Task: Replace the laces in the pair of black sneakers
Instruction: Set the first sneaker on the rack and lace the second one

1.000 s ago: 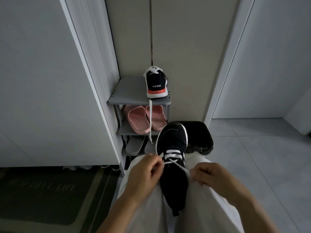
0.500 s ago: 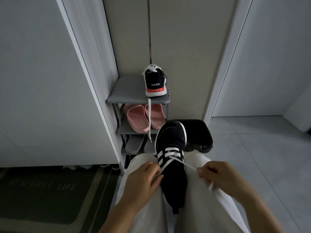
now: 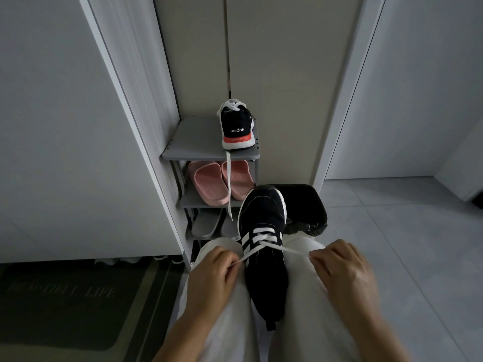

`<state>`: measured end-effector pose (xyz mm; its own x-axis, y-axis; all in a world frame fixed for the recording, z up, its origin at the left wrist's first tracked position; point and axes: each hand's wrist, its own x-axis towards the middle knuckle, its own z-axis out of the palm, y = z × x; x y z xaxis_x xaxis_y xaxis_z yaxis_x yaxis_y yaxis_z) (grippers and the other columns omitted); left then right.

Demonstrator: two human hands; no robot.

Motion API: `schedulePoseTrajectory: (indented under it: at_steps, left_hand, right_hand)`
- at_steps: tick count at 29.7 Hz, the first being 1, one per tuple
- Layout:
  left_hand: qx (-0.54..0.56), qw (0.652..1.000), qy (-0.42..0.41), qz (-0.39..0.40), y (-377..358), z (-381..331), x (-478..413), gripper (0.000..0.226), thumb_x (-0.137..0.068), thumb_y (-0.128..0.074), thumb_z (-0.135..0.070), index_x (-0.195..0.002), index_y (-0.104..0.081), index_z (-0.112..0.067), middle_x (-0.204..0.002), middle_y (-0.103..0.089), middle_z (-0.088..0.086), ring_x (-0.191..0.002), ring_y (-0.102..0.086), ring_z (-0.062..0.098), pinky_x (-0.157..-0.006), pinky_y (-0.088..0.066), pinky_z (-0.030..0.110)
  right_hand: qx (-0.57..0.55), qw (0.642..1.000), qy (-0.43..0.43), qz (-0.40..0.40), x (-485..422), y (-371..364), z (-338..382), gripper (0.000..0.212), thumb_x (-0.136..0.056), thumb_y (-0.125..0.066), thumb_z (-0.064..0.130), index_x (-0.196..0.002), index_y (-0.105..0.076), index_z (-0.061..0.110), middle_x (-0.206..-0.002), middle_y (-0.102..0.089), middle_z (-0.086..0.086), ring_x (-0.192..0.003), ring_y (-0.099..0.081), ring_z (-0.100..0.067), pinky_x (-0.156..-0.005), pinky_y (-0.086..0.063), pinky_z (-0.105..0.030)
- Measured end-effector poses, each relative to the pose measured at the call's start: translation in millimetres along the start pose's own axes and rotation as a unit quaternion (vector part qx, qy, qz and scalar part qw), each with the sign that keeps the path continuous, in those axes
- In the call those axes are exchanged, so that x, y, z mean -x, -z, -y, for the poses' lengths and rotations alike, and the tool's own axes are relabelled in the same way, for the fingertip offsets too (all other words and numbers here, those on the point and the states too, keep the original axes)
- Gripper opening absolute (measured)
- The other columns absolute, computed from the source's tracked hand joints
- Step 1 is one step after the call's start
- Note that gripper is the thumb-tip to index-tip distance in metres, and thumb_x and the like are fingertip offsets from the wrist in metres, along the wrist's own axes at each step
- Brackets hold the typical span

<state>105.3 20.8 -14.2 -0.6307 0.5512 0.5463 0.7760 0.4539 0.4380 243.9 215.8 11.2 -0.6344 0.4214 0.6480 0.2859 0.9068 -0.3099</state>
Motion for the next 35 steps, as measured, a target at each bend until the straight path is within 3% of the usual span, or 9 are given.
schedulePoseTrajectory:
  at_steps: [6, 10, 13, 19, 23, 26, 29, 33, 35]
  left_hand:
    - [-0.051, 0.998, -0.018, -0.028, -0.4, -11.7, -3.3, 0.015, -0.081, -0.049, -0.033, -0.094, -0.051, -0.026, -0.093, -0.058, -0.003, -0.088, -0.048, 0.009, -0.081, -0.035, 0.019]
    - [0.131, 0.989, 0.027, 0.070, -1.9, -52.1, -1.8, 0.010, -0.086, -0.048, -0.037, -0.090, -0.053, -0.030, -0.083, -0.061, -0.009, -0.075, -0.054, 0.002, -0.067, -0.045, 0.020]
    - [0.321, 0.928, 0.115, 0.147, -11.9, -86.1, -1.6, 0.019, -0.083, -0.055, -0.031, -0.101, -0.060, -0.033, -0.096, -0.061, -0.012, -0.086, -0.058, -0.003, -0.079, -0.046, 0.014]
    - [0.474, 0.844, 0.142, 0.208, -15.6, -138.7, -29.4, 0.033, -0.084, -0.059, -0.001, -0.101, -0.054, -0.028, -0.091, -0.061, -0.002, -0.080, -0.053, 0.002, -0.069, -0.041, 0.016]
    - [0.462, 0.855, 0.165, 0.169, -19.6, -134.8, -33.8, 0.015, -0.093, -0.052, -0.016, -0.086, -0.062, -0.024, -0.076, -0.065, -0.014, -0.072, -0.058, 0.000, -0.066, -0.045, 0.018]
    - [0.475, 0.848, 0.172, 0.163, -15.9, -129.7, -41.2, 0.023, -0.096, -0.045, -0.006, -0.093, -0.063, -0.020, -0.079, -0.064, -0.009, -0.073, -0.058, 0.001, -0.066, -0.046, 0.015]
    - [0.476, 0.852, 0.132, 0.173, -11.6, -131.2, -52.7, 0.022, -0.096, -0.042, -0.004, -0.102, -0.063, -0.011, -0.084, -0.063, -0.002, -0.074, -0.056, 0.004, -0.069, -0.046, 0.014]
    - [0.487, 0.847, 0.103, 0.185, -2.1, -138.9, -72.5, 0.013, -0.096, -0.047, -0.019, -0.106, -0.056, -0.021, -0.091, -0.059, 0.005, -0.078, -0.054, 0.009, -0.077, -0.045, 0.018]
    - [0.496, 0.829, 0.127, 0.224, -2.0, -136.6, -75.3, 0.030, -0.094, -0.046, -0.039, -0.116, -0.055, -0.020, -0.096, -0.061, -0.003, -0.085, -0.057, -0.001, -0.085, -0.044, 0.015]
  right_hand:
    - [0.022, 0.999, -0.045, -0.014, -10.6, 1.3, 4.0, 0.010, -0.075, -0.062, 0.018, -0.069, -0.067, 0.012, -0.066, -0.057, -0.001, -0.058, -0.057, -0.024, -0.053, -0.037, -0.024]
    - [0.017, 0.995, -0.098, -0.002, -19.0, 8.6, 1.9, 0.004, -0.071, -0.067, 0.010, -0.074, -0.065, 0.012, -0.066, -0.058, -0.002, -0.059, -0.059, -0.027, -0.051, -0.035, -0.023]
    - [-0.066, 0.994, -0.086, 0.027, -20.3, 17.7, 12.7, 0.002, -0.074, -0.064, 0.019, -0.073, -0.063, 0.018, -0.059, -0.053, 0.013, -0.050, -0.049, -0.001, -0.045, -0.031, -0.013]
    - [-0.273, 0.944, -0.163, 0.088, -35.0, 36.8, 36.4, 0.031, -0.078, -0.069, 0.006, -0.073, -0.055, 0.033, -0.059, -0.059, -0.002, -0.052, -0.060, -0.014, -0.050, -0.048, -0.020]
    - [-0.328, 0.927, -0.160, 0.087, -40.2, 49.5, 24.0, 0.016, -0.080, -0.068, 0.012, -0.083, -0.059, 0.025, -0.062, -0.059, -0.001, -0.049, -0.054, -0.012, -0.048, -0.043, -0.016]
    - [-0.331, 0.886, -0.196, 0.258, -32.6, 54.2, -0.4, 0.035, -0.072, -0.066, 0.059, -0.085, -0.063, 0.026, -0.063, -0.058, -0.010, -0.053, -0.050, -0.021, -0.057, -0.041, -0.027]
    - [-0.215, 0.879, -0.191, 0.381, -20.7, 46.2, -11.2, 0.037, -0.078, -0.067, 0.046, -0.060, -0.052, 0.018, -0.048, -0.041, 0.006, -0.047, -0.033, -0.009, -0.054, -0.029, -0.024]
    - [-0.237, 0.894, -0.188, 0.331, -27.5, 44.4, 4.0, 0.041, -0.088, -0.058, 0.023, -0.048, -0.058, 0.031, -0.043, -0.047, 0.012, -0.043, -0.042, -0.004, -0.049, -0.032, -0.016]
    - [-0.360, 0.869, -0.227, 0.253, -36.7, 50.1, 11.0, 0.028, -0.083, -0.063, 0.036, -0.056, -0.064, 0.026, -0.042, -0.046, 0.008, -0.041, -0.038, -0.004, -0.047, -0.031, -0.013]
